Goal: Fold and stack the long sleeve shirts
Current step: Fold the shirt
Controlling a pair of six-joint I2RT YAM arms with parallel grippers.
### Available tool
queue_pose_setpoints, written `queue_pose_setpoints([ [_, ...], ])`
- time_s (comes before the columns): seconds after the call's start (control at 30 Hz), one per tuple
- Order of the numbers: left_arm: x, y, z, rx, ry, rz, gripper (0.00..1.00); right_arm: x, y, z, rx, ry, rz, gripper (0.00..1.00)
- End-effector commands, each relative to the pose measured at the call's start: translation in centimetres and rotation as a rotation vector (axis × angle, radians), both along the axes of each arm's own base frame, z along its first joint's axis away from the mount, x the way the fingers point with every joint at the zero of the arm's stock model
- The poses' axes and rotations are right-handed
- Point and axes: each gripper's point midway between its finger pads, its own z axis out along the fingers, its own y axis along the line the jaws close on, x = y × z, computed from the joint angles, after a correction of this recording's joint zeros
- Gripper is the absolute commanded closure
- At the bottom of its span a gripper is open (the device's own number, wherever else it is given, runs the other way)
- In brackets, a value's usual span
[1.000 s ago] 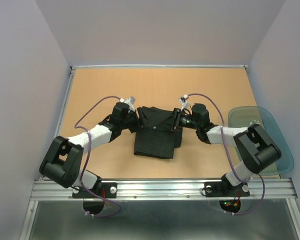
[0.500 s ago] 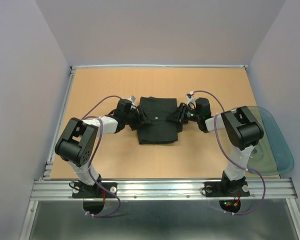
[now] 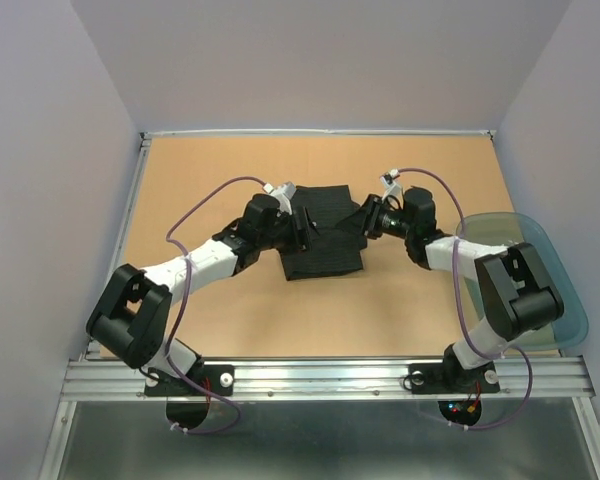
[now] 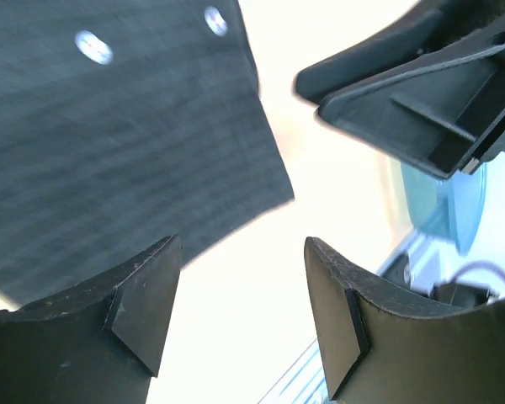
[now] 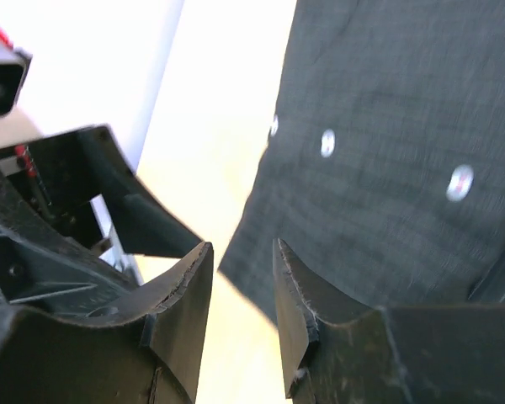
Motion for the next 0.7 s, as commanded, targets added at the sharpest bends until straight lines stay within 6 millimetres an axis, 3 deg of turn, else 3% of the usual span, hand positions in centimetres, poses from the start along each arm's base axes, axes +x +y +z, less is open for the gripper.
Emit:
queue_pose_setpoints([
  [0.0, -1.6, -0.4, -3.4, 0.023, 0.083, -0.038, 0.30, -2.9, -0.2, -3.4, -0.006, 0.110, 0.013, 0.60],
  [0.03, -1.9, -0.3, -5.0, 0.036, 0.118, -0.037, 0.31, -3.2, -0.4, -4.3, -0.014, 0.129, 0.011, 0.60],
  [0.17, -2.7, 0.9, -8.2, 0.066, 0.201, -0.008, 0.32, -4.3, -1.8, -10.0, -0.070, 0.247, -0.030, 0.60],
  [0.37, -3.9, 3.9, -10.6, 0.061, 0.275, 0.038, 0.34, -3.4, -4.3, -13.0, -0.087, 0.284, -0.086, 0.62],
  [0.43, -4.4, 4.3, -10.9, 0.071, 0.279, 0.033, 0.34, -2.9, -4.7, -12.8, -0.088, 0.267, -0.092, 0.62],
  [0.5, -4.8, 4.3, -10.7, 0.068, 0.281, 0.010, 0.34, -2.5, -4.6, -11.3, -0.074, 0.229, -0.083, 0.62],
  [0.67, -5.3, 3.9, -7.0, 0.011, 0.222, -0.031, 0.33, -1.4, -4.4, -5.9, -0.071, 0.121, -0.077, 0.62],
])
